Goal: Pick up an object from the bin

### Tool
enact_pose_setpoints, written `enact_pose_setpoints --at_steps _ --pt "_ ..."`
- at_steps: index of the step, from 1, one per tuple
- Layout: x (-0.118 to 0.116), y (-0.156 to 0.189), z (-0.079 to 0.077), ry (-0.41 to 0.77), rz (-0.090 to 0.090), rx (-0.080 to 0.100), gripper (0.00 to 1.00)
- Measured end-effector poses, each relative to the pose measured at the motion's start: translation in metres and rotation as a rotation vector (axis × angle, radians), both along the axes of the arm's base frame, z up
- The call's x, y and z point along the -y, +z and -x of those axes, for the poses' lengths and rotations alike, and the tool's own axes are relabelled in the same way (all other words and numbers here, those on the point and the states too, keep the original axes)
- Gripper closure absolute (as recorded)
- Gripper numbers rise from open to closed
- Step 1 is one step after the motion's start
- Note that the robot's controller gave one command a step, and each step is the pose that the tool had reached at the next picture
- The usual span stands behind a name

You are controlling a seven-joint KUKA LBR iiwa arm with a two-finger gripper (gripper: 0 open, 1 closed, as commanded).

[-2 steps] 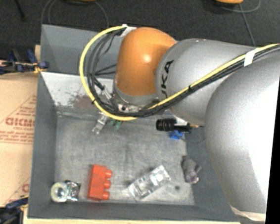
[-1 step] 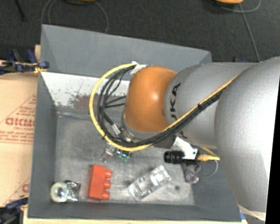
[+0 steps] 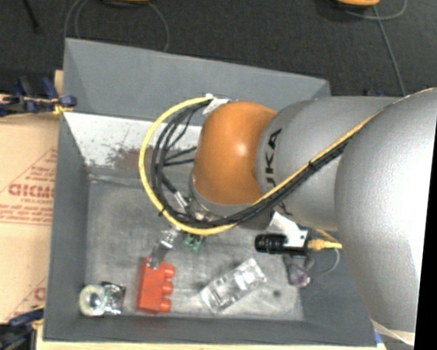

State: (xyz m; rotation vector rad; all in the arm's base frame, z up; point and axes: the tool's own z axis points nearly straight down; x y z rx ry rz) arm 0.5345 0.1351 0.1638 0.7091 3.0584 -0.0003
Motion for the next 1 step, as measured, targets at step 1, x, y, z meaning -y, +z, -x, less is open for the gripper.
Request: enact_pose_setpoints --at_steps 1 --pt "-0.0084 -0.0712 0.0580 0.228 -0.001 -0.002 0.00"
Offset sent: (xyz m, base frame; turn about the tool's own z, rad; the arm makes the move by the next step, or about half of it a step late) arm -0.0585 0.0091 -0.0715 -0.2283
